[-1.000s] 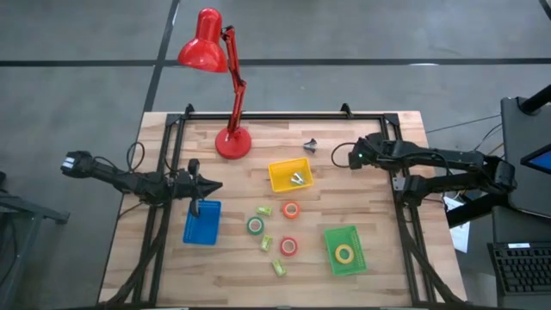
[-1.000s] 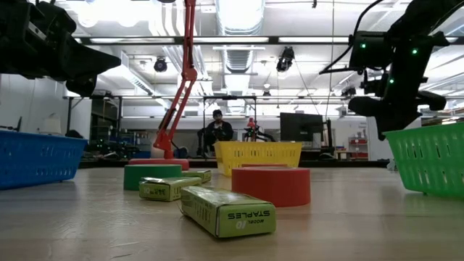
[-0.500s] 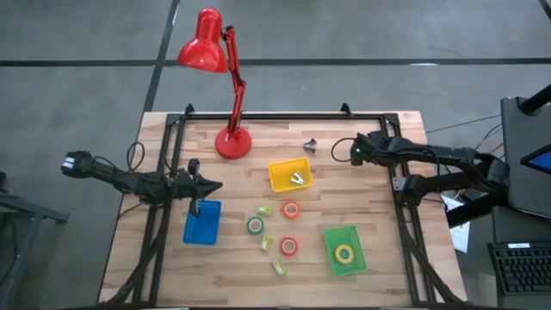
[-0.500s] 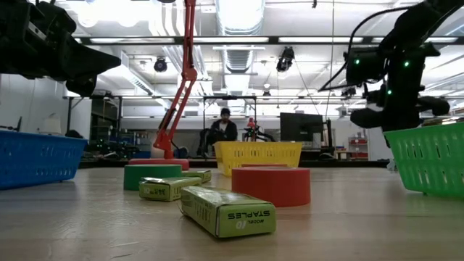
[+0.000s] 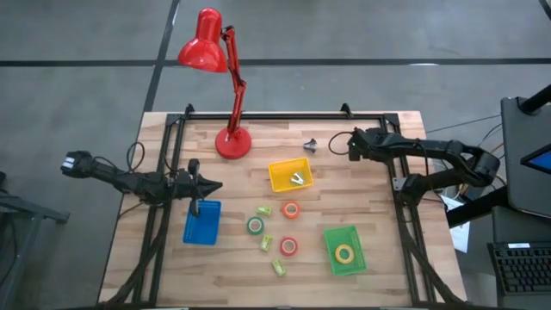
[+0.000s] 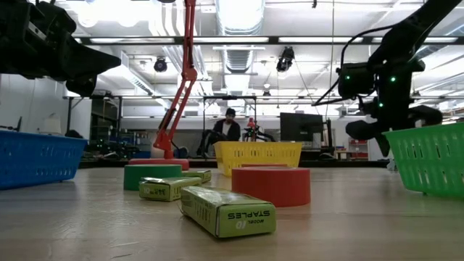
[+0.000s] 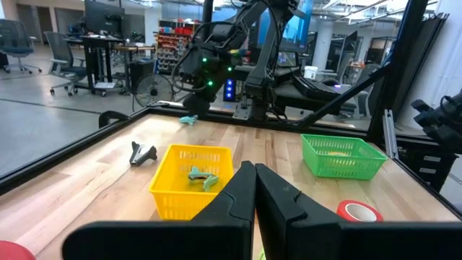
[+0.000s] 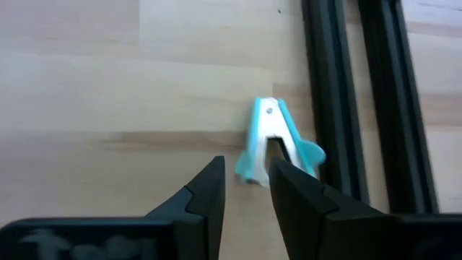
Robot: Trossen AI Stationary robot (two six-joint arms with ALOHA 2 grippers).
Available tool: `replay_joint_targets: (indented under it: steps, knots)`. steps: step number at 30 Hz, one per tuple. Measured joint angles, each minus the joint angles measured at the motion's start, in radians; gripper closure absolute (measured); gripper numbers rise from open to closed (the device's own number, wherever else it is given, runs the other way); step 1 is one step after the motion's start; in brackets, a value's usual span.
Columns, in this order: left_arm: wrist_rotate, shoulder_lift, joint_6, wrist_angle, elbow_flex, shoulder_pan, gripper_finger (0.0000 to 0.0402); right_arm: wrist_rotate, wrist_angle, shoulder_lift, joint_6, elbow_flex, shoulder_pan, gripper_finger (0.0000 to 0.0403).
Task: Pick and place Stapler, Stapler remover, tape
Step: Put the light blue staple remover into the yellow bin
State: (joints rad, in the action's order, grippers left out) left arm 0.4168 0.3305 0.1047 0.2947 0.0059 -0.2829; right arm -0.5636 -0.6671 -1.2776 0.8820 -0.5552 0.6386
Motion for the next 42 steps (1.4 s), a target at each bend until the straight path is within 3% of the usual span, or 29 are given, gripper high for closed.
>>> replay_joint_targets:
  steps: [13, 27, 39, 42]
  knots:
    - [0.0, 0.0, 0.0, 0.0, 0.0, 0.0, 0.0392, 0.008, 0.002, -0.017, -0.029, 0.0, 0.037, 0.0271]
    - [0.0, 0.0, 0.0, 0.0, 0.0, 0.0, 0.0392, -0.017, 0.041, -0.092, -0.091, -0.005, 0.041, 0.0309]
    - [0.0, 0.0, 0.0, 0.0, 0.0, 0.0, 0.0392, -0.019, 0.055, -0.115, -0.143, -0.003, 0.05, 0.0389]
    - [0.0, 0.0, 0.0, 0.0, 0.0, 0.0, 0.0392, -0.018, 0.056, -0.114, -0.158, -0.003, 0.048, 0.0393]
